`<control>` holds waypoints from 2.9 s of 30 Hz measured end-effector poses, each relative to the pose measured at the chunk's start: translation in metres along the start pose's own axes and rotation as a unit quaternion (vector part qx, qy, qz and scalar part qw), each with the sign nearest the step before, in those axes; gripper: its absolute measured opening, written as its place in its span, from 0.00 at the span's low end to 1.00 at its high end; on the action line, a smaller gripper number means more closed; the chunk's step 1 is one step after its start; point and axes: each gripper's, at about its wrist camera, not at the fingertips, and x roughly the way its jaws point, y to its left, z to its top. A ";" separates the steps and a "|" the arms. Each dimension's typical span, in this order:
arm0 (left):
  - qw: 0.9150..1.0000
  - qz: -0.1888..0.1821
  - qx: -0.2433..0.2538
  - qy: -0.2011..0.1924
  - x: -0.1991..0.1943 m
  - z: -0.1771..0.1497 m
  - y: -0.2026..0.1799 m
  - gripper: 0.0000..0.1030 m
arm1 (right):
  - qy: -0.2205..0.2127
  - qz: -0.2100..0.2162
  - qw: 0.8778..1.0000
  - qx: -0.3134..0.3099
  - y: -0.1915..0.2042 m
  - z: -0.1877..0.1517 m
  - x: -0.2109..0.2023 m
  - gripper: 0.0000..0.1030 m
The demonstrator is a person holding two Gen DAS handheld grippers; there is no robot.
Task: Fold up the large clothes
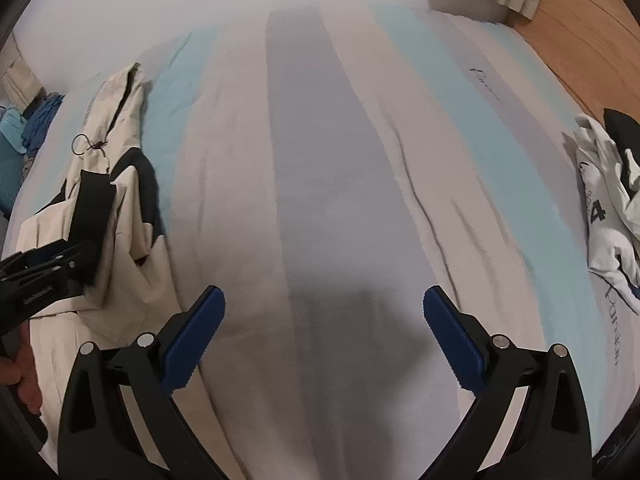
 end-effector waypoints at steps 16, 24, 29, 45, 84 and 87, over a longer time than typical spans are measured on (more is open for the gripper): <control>0.995 -0.098 0.006 -0.022 -0.043 -0.001 -0.034 0.94 | -0.006 -0.003 1.000 -0.004 -0.014 0.000 -0.031 0.93; 0.999 -0.021 0.016 -0.022 -0.056 -0.009 0.043 0.94 | -0.042 0.045 0.997 -0.052 0.051 0.018 -0.048 0.93; 1.000 0.017 0.004 -0.021 -0.064 -0.003 0.116 0.94 | -0.060 0.068 0.992 -0.092 0.112 0.038 -0.052 0.93; 0.998 0.035 -0.036 -0.025 -0.027 0.108 0.269 0.94 | -0.088 0.092 0.969 -0.210 0.278 0.163 -0.020 0.93; 0.994 -0.039 -0.098 0.021 0.186 0.278 0.367 0.94 | 0.047 0.230 0.962 -0.142 0.374 0.336 0.262 0.59; 0.994 -0.035 -0.101 0.027 0.193 0.287 0.362 0.94 | 0.057 0.234 0.961 -0.133 0.376 0.338 0.269 0.56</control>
